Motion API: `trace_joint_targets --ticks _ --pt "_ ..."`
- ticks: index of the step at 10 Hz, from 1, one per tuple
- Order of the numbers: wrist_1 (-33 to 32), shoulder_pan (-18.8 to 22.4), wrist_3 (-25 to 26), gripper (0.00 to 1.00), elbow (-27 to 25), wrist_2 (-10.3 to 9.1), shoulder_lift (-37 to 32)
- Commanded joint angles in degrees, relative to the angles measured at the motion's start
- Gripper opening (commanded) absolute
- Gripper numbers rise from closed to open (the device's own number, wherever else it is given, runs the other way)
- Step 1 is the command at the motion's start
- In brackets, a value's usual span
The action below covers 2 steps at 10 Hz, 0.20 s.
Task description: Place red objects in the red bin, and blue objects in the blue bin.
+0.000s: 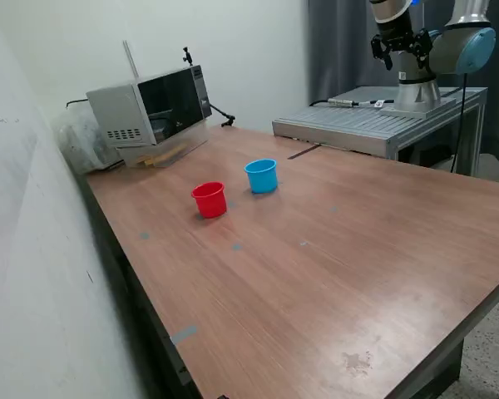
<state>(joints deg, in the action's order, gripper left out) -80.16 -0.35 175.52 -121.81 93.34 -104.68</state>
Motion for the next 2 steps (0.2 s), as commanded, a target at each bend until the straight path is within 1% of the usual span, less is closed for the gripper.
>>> trace_joint_targets --ticks 1,2 --pt "0.0 0.0 0.0 1.0 0.0 0.0 0.0" --pt "0.0 0.0 0.0 1.0 0.0 0.0 0.0"
